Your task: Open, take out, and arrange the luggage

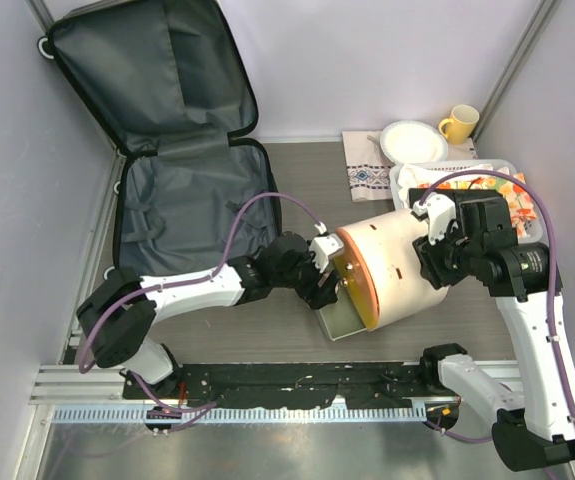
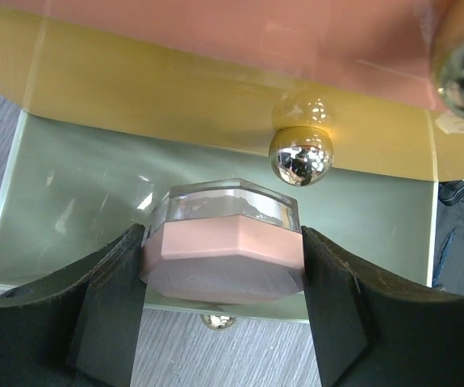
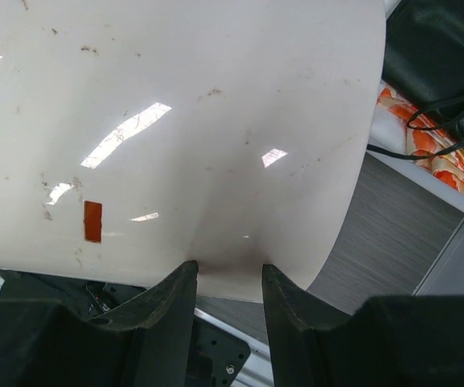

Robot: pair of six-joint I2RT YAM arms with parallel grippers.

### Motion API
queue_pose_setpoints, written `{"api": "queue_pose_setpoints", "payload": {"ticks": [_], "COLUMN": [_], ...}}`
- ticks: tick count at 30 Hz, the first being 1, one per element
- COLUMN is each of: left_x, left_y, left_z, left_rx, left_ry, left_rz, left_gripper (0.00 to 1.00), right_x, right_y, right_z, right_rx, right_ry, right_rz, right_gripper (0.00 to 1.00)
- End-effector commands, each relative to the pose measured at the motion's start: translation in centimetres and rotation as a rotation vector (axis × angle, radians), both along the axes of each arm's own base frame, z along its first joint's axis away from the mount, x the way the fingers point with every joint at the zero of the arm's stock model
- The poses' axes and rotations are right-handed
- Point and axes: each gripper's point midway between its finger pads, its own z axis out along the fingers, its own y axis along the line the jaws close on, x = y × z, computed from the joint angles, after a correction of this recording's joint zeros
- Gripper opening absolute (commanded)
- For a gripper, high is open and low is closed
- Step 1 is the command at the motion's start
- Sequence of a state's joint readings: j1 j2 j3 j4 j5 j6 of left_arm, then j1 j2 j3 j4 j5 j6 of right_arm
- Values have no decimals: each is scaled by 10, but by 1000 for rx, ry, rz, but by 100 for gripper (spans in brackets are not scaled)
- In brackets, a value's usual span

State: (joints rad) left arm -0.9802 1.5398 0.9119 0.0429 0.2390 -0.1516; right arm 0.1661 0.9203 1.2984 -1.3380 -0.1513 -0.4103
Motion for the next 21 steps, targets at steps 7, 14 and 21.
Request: {"api": "queue_pose_setpoints", "payload": {"ticks": [7, 14, 21], "left_x": [6, 3, 3], "left_y": [2, 3, 54], "left_z": [-1, 47, 63], "left_rx": [72, -4, 8], "left_ry": [6, -50, -137], "left_rz": [25, -2, 53], "left_gripper": [79, 100, 99], "right_x": [-27, -30, -28], "right_y": [1, 2, 3], "right_z": [-15, -18, -19], "right_rx": [17, 21, 21], "right_ry": [102, 106, 99], "right_rz": [-4, 1, 11], "right_gripper": [44, 44, 44]}}
